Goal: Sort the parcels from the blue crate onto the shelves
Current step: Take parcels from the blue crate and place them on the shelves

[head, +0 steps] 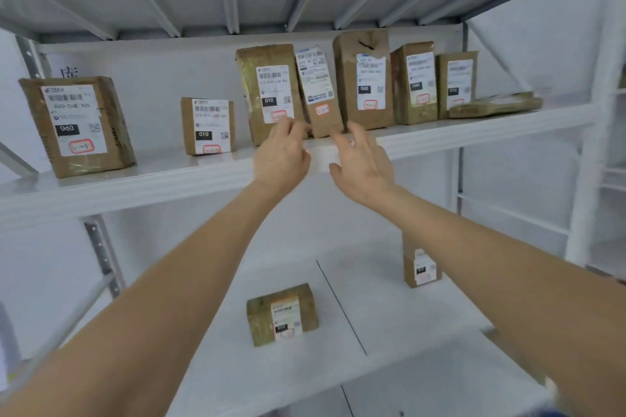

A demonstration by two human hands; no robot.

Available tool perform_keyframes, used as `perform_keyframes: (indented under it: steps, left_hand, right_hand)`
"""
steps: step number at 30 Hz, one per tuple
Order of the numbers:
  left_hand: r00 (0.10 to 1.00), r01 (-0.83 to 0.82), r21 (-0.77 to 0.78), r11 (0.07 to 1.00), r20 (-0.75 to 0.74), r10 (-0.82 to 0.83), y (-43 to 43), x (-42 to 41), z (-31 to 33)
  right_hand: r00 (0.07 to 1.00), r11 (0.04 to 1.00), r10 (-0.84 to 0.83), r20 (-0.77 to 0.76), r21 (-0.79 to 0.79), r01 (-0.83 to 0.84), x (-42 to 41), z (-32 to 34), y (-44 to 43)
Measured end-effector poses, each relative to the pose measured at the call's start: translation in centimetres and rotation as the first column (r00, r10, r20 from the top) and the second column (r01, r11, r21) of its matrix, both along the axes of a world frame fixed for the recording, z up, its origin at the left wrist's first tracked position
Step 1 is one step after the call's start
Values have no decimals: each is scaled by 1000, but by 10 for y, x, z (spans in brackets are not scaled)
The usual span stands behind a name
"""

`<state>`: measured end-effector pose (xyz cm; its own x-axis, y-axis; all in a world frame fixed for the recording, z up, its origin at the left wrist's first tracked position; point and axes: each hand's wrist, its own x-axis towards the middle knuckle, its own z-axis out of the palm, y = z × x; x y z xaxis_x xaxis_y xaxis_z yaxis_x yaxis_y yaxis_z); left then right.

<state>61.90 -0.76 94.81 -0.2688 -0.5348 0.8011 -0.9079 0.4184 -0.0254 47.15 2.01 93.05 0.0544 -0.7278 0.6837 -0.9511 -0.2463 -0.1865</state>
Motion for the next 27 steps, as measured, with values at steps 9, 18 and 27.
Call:
perform_keyframes:
  steps: [9, 18, 27]
  left_hand:
    - [987, 42, 357, 933, 131, -95, 59, -170, -144]
    - [945, 69, 622, 780, 211, -251, 73, -296, -278]
    - [908, 76, 825, 560, 174, -380, 48, -396, -427]
  right_hand:
    - [989, 961, -135, -59, 235, 146, -143, -132, 86]
    - [952, 795, -296, -81, 531, 292, -266, -268, 122]
    - [943, 602, -299, -145, 738, 304, -371, -398, 101]
